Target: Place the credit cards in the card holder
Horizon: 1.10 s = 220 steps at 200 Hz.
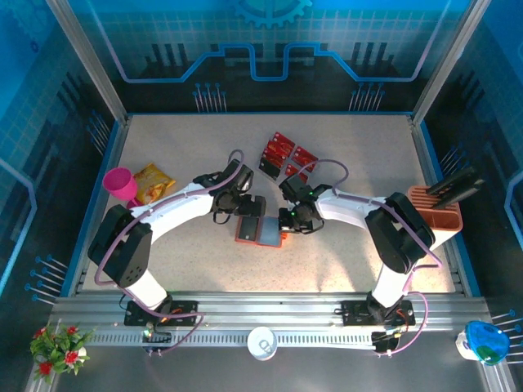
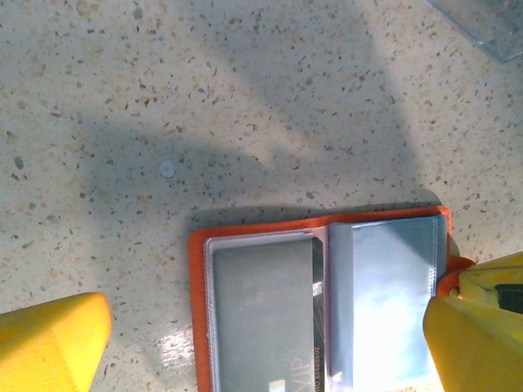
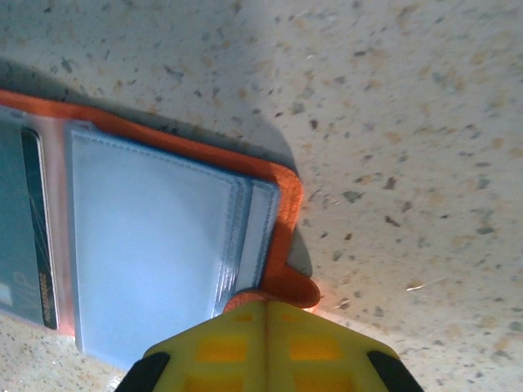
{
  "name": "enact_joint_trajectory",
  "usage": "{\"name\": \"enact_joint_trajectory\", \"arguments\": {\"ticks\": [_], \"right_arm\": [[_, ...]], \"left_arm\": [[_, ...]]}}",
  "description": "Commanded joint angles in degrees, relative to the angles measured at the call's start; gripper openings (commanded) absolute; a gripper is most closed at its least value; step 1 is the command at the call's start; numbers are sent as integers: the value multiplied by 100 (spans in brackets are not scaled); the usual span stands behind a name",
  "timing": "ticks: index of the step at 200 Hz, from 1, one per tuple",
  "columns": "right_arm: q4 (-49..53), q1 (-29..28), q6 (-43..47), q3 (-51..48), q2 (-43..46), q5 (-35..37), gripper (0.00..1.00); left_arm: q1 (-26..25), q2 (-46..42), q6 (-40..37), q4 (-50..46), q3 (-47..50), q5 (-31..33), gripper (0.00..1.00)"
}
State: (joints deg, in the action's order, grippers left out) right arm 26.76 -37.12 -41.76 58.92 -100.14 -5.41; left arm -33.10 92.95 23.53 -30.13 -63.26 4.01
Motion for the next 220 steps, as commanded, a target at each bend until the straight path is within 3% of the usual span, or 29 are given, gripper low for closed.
{"name": "enact_joint_trajectory", "arguments": {"ticks": [1, 22, 66, 108, 145, 220], "right_arm": [[301, 203, 117, -36, 272, 260, 0], [371, 293, 124, -92, 535, 277, 1], [300, 147, -63, -131, 864, 191, 19], [-115, -293, -494, -47, 672, 79, 18], [-491, -629, -819, 69, 147, 114, 10], [-499, -574, -835, -191, 210, 570, 4]], "left_arm": [[29, -20, -187, 41, -101, -140, 99], [31, -20, -301, 207, -55, -247, 99], [24, 142, -474, 202, -37, -374, 99], [32, 225, -441, 124, 126, -441, 99], [27, -20, -384, 373, 502, -367, 99], [17, -71, -390, 455, 631, -548, 99]]}}
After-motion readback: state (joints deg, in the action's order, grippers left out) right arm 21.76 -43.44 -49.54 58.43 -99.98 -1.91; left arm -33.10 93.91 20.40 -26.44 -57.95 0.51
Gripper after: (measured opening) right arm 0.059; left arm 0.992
